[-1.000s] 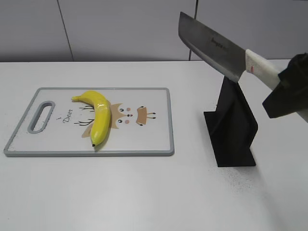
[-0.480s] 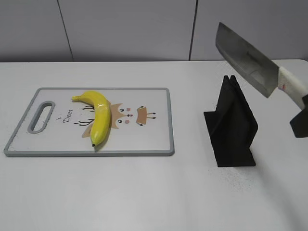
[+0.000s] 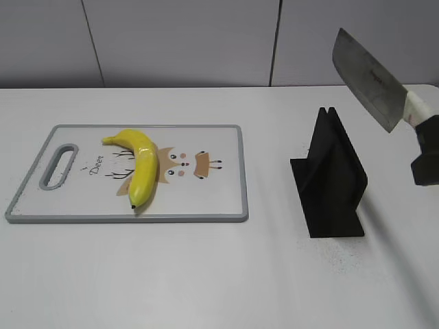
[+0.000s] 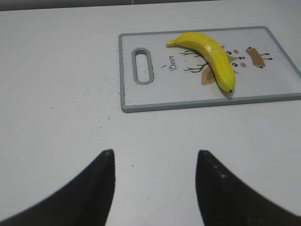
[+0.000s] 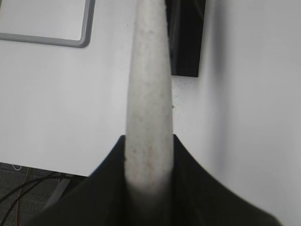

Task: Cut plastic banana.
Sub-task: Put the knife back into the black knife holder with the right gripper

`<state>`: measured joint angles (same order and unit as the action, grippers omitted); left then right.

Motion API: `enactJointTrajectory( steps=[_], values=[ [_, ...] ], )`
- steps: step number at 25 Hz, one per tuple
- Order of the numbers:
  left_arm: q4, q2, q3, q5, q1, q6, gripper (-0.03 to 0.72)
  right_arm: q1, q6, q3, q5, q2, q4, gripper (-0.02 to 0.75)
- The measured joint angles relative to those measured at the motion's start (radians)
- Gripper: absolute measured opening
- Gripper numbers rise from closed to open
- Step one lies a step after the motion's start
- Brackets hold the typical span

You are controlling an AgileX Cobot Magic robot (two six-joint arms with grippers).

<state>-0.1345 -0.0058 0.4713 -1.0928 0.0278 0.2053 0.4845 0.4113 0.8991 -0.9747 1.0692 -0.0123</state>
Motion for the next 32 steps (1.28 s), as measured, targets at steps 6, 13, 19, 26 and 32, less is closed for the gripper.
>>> enactJointTrajectory(
  steps=[6, 13, 19, 26, 32],
  values=[
    [0.002, 0.000, -0.002, 0.007, 0.000, -0.003, 0.538, 0.000, 0.012, 0.000, 0.038, 0.086, -0.022, 0.162],
    [0.003, 0.000, -0.003, 0.008, 0.000, -0.003, 0.582, 0.000, 0.063, 0.000, 0.086, 0.183, -0.077, 0.162],
    [0.003, 0.000, -0.003, 0.008, 0.000, -0.003, 0.584, 0.000, 0.087, -0.038, 0.142, 0.231, -0.092, 0.162],
    [0.003, 0.000, -0.003, 0.009, 0.000, -0.004, 0.584, 0.000, 0.116, -0.153, 0.257, 0.231, -0.092, 0.162],
    [0.003, 0.000, -0.003, 0.009, 0.000, -0.006, 0.584, 0.000, 0.119, -0.176, 0.295, 0.231, -0.092, 0.162]
  ],
)
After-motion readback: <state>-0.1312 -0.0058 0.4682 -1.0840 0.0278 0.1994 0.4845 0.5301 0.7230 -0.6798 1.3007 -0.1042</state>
